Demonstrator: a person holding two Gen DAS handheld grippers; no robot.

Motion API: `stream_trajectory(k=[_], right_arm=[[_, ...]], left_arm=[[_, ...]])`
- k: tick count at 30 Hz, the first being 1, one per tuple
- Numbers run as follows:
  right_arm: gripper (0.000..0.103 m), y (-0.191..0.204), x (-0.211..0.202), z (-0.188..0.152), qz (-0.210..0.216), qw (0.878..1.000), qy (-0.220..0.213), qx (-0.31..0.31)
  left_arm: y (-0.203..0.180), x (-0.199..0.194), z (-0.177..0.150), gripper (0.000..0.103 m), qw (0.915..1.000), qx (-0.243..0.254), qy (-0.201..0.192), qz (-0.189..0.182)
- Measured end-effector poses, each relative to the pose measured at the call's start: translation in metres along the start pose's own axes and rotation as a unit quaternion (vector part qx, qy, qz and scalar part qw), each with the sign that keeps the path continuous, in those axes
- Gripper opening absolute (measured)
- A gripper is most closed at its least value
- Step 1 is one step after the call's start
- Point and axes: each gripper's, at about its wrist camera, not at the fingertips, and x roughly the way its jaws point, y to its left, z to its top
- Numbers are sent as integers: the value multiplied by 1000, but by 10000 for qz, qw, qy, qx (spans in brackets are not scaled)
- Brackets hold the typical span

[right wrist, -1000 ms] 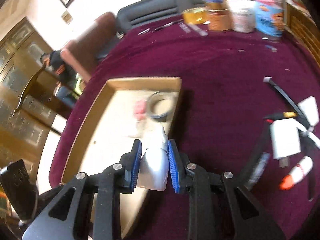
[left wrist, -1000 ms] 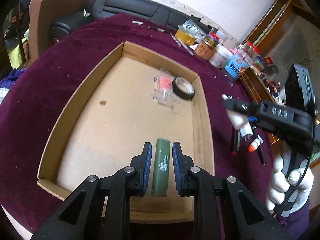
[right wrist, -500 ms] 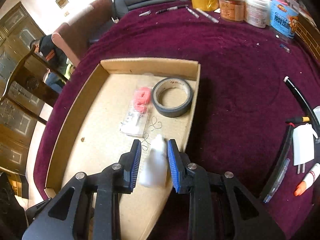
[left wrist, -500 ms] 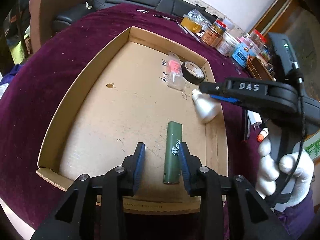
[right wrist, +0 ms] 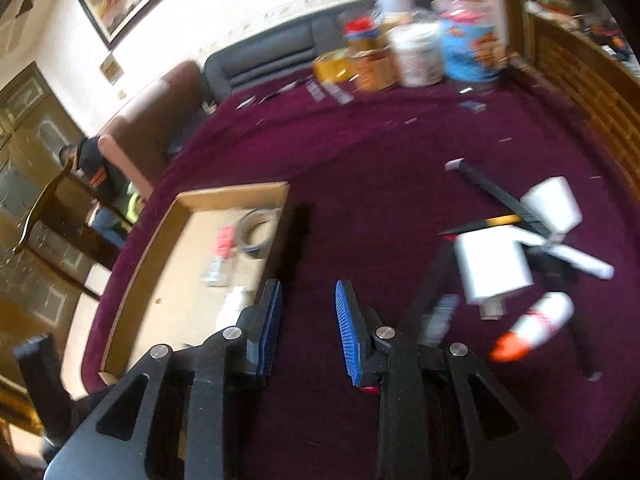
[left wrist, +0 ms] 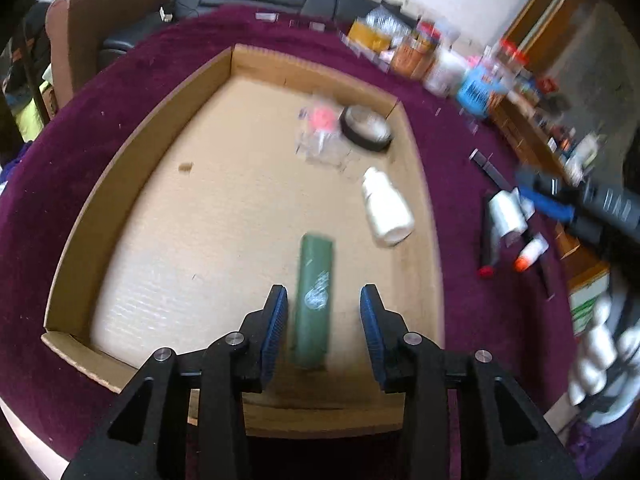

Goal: Organize rigid objects
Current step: 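Grasp the white charger block with the right tool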

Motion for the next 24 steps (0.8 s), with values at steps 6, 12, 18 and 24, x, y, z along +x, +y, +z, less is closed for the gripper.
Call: stream_trajectory(k=[6, 12, 18, 24], right_arm=[[31, -54, -66, -5, -864, 9917, -951, -27], [94, -100, -90, -5, -1136, 9842, -1359, 46], [90, -122, -49, 7, -676, 9958, -562, 254], [79, -110, 0, 16, -470, 9989, -38, 65]], left_arm=[[-17, -43, 6, 60, 9954, -122, -900, -297], [-57, -47, 4, 63, 9930, 254, -1045, -487], [-87, -35, -1, 63, 9934, 591, -827, -532], [-94, -31, -7, 63, 9937, 690, -759, -446]])
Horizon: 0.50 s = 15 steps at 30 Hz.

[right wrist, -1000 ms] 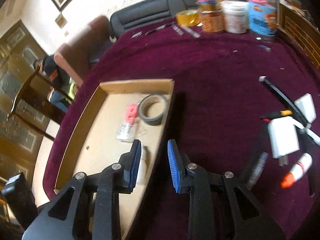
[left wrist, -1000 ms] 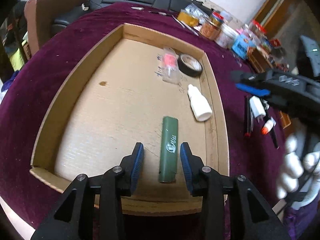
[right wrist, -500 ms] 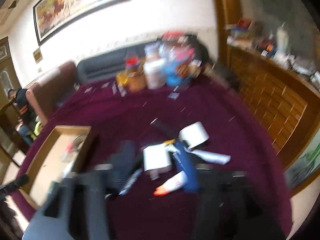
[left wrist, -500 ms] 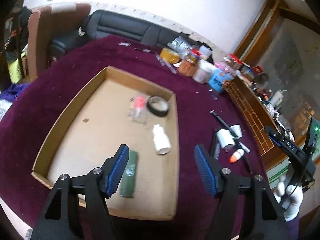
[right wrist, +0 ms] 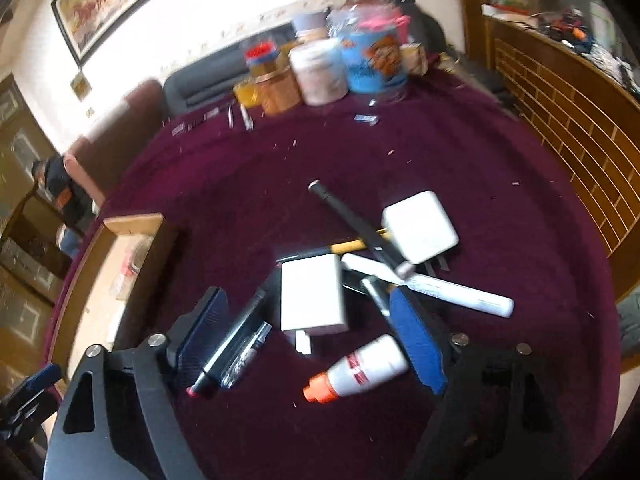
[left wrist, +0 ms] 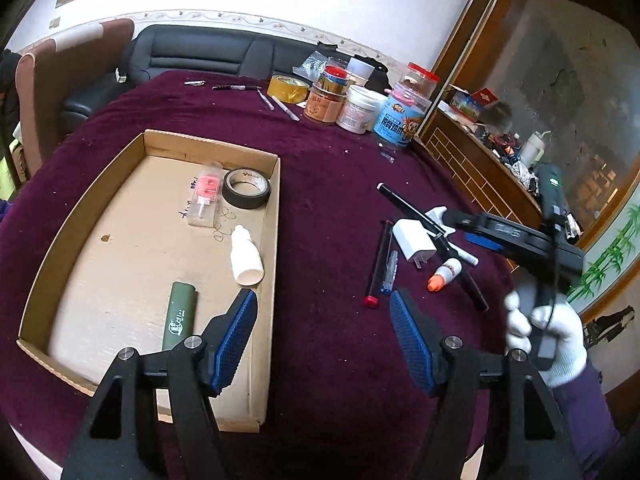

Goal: Organize rigid objects
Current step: 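Grasp the white charger block with the right tool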

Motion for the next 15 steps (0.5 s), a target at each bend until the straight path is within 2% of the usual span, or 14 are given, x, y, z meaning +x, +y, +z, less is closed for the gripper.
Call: stream_trajectory(k=[8, 10, 12, 13, 15], right_arm=[[77, 8, 49, -6, -497, 9966, 609, -238], [68, 9, 58, -5, -535, 9960, 677, -236], [46, 11, 66, -5, -601, 9949, 776, -239], [45, 14, 67, -6, -776, 9942, 669, -332], [45, 17, 66, -8, -842, 9938, 642, -344]], left_arm=[[11, 4, -1, 63, 9999, -120, 2, 5], [13, 7, -1, 63, 9999, -141, 26, -23], [13, 9, -2, 63, 9999, -135, 48, -32], [13, 10, -2, 63, 9999, -131, 58, -41], [12, 10, -2, 63, 9999, -114, 60, -49]])
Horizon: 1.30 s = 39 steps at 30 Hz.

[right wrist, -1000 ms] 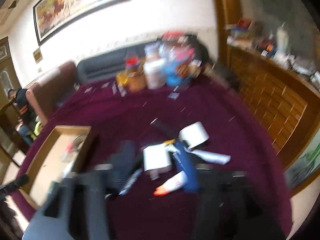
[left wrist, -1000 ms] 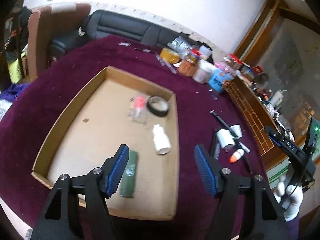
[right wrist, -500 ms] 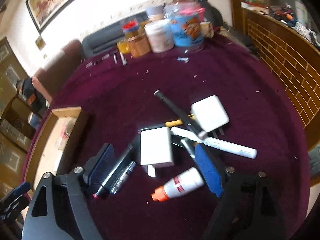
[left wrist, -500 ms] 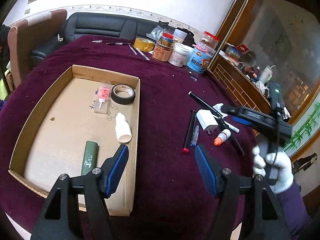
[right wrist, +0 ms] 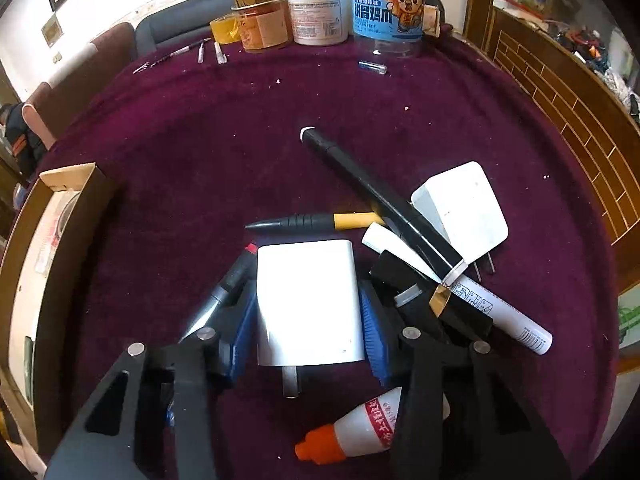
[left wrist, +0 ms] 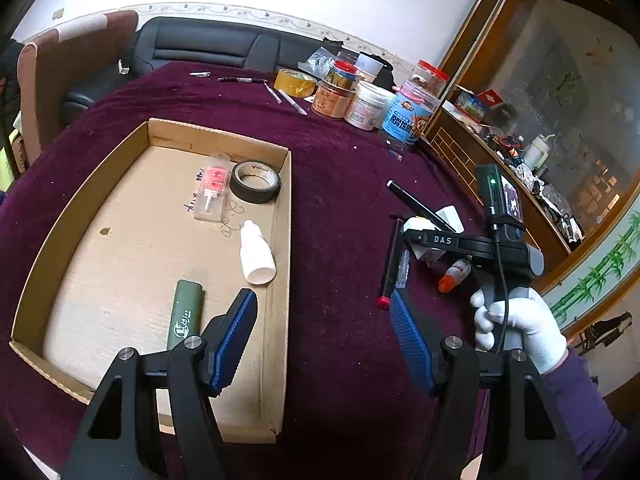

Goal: Organize rigid objects
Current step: 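Grasp the white charger block with the right tool, then grasp the black marker with the red tip using the left tool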

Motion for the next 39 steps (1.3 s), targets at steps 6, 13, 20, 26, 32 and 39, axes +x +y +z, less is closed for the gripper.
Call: stream_trajectory(k=[6, 13, 20, 26, 32, 39], right_arm=[[45, -8, -21, -31, 359, 9989, 50, 282], [45, -20, -37, -57, 422, 9982, -259, 331], [46, -37, -37, -60, 1024, 9909, -557, 668], [47, -42, -37, -62, 1228, 9875, -594, 789], [49, -44, -36, -61, 1363, 9852, -621, 836], [51, -48, -36, -62, 1419, 9842, -623, 854]], left_arm=[[-5, 5, 1, 63, 10000, 91, 3, 31], [-57, 54, 14, 63, 9959, 807, 403, 92], [-101, 139, 41, 62, 9828, 1529, 818, 631], [-106, 183, 49, 17, 9776, 1537, 1246, 719], [-92, 163, 31, 13, 9701, 1766, 1235, 1116], [-104, 161, 17, 16, 9589, 2237, 884, 1503]])
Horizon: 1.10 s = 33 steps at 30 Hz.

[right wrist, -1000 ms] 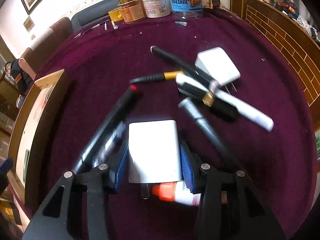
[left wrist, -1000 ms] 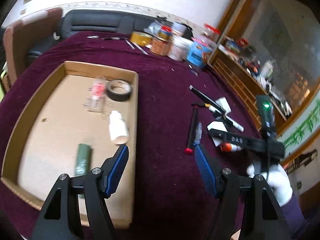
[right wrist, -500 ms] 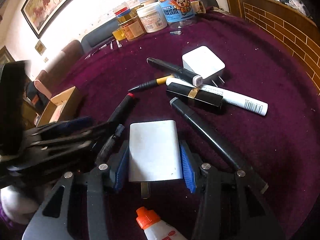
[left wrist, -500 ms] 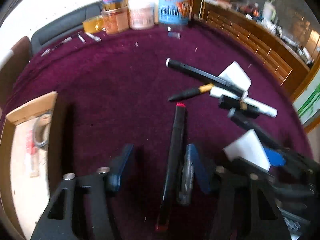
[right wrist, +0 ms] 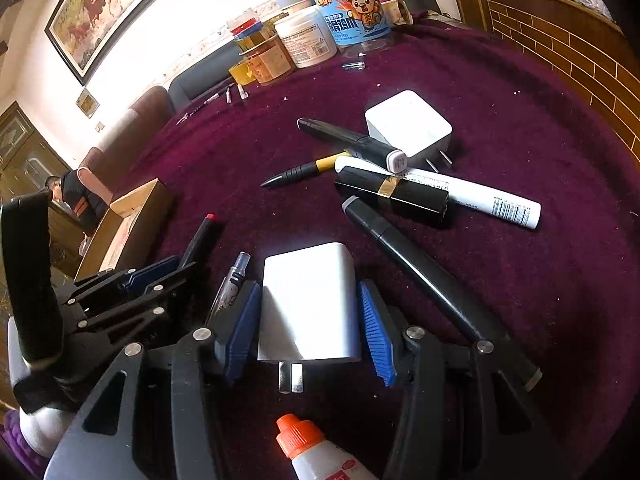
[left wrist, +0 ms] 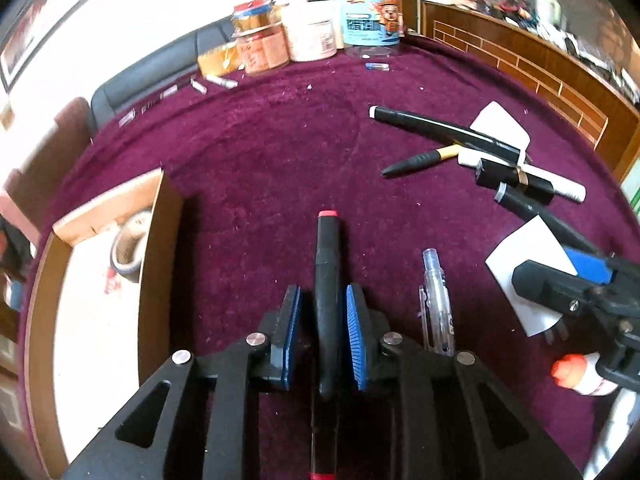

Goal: Organize rigid objects
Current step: 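Grasp the black marker with the red tip using the left tool, then carry the marker into the tray while the right tool carries the charger there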

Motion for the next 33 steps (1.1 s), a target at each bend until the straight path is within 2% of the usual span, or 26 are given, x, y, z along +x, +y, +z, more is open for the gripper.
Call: stream_trajectory(k=[1, 4, 9, 11, 12, 18, 24, 29, 33], right_arm=[[52, 0, 0, 0, 14, 10000, 8, -10], [52, 7, 1, 0, -141, 9997, 91, -198], [52, 30, 9, -1, -830, 9915, 324, -950], [45, 37, 12, -3, -1099, 9865, 353, -1164], [45, 38, 12, -3, -1132, 9858, 353, -1193], [45, 31, -7, -5, -842, 9932, 182, -783], [45, 49, -32, 6, -457, 9972, -26, -588], [45, 92, -30, 16, 104, 9977, 78, -666], [45, 130, -1, 26, 638, 9949, 442, -641]], left_arm=[[1, 0, 1, 11, 10000, 40, 5, -49], [9, -4, -2, 11, 9988, -158, 8, -463], [28, -38, -16, 11, 9921, -614, -339, -1038], [35, -50, -19, 11, 9883, -777, -511, -1208], [40, -58, -21, 11, 9857, -867, -598, -1315], [80, -96, -38, 11, 9698, -1391, -1045, -1712], [135, -106, -52, 11, 9601, -1923, -1204, -1636], [191, -90, -60, 11, 9543, -2413, -1013, -1444], [230, -66, -57, 11, 9505, -2721, -805, -1269]])
